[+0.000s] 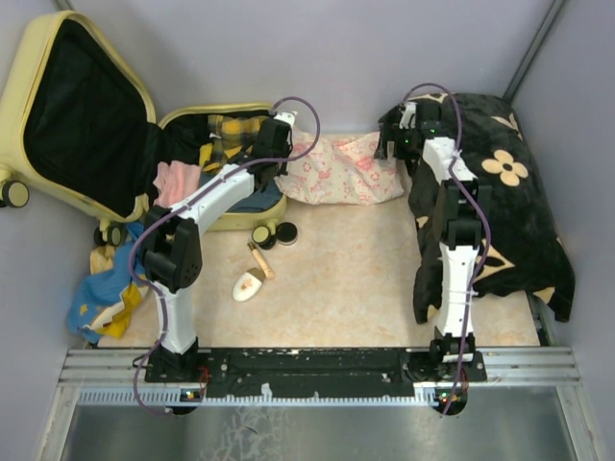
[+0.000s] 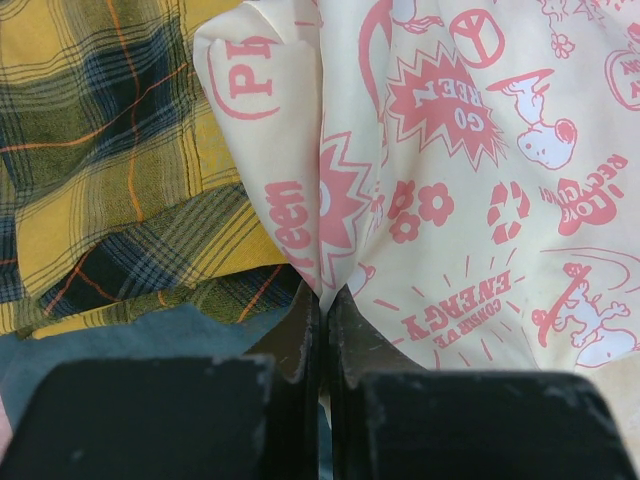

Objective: Pack the luggage

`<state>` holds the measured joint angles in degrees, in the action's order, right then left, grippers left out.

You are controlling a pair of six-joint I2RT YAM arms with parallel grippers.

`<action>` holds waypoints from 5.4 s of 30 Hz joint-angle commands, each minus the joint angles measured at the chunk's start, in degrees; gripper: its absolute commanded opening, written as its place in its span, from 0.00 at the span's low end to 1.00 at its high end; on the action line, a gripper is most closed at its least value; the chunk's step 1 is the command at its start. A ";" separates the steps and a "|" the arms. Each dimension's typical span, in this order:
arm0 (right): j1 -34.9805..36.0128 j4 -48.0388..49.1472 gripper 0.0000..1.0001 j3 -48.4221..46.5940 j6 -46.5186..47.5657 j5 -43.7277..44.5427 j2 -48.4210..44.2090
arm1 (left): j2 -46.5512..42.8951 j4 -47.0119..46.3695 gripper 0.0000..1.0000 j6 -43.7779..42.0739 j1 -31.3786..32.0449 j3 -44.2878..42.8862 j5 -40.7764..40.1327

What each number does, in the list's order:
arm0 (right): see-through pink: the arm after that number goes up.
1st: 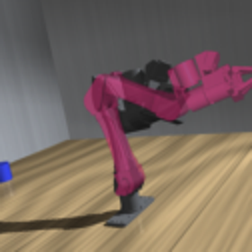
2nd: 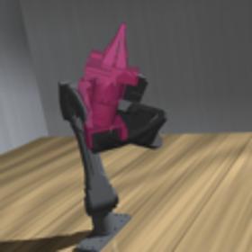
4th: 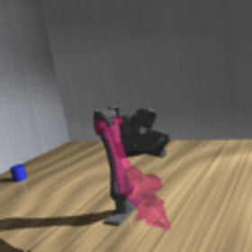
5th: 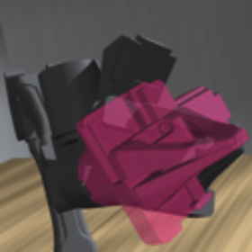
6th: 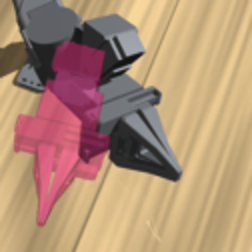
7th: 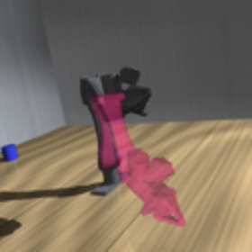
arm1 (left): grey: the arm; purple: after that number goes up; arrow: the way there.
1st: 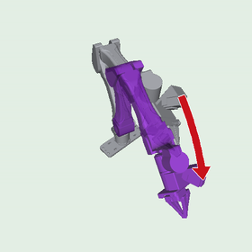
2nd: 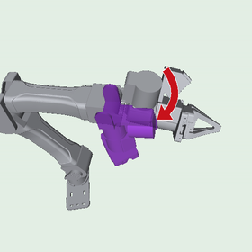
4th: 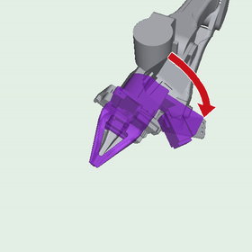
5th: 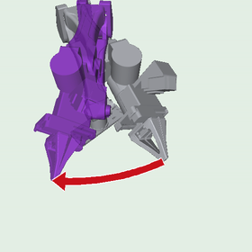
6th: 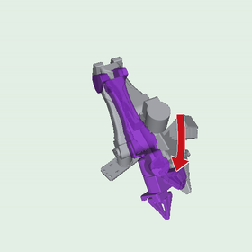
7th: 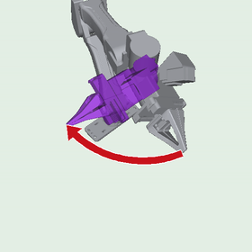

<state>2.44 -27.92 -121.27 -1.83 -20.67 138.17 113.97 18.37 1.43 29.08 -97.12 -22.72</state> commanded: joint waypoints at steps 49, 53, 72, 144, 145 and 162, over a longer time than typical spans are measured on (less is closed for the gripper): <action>1.42 7.79 0.00 8.57 -12.31 -10.76 -22.37 | -5.92 -13.29 0.00 -10.99 -5.00 -7.26 16.53; 2.43 9.94 0.00 6.74 -15.82 -12.20 -23.20 | -8.40 -11.39 0.00 -10.73 -8.36 -8.41 17.73; 25.65 19.64 0.00 -8.27 -22.47 -14.03 -11.87 | -25.32 -10.23 0.00 -15.66 -30.70 12.68 16.19; 16.26 13.45 0.59 8.31 -12.53 -7.67 -18.03 | 8.81 4.86 0.52 -37.72 -19.11 -19.18 71.43; 15.82 13.23 0.59 8.98 -12.32 -7.25 -18.54 | 10.51 5.29 0.51 -38.79 -18.61 -20.21 70.55; 13.82 11.68 0.59 12.89 -8.74 -4.29 -21.00 | 29.66 9.66 0.81 -48.06 -20.16 -19.90 47.42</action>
<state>16.25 -17.17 -108.40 -12.38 -25.80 121.10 135.68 21.82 -43.13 9.02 -116.75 35.22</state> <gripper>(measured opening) 0.588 0.744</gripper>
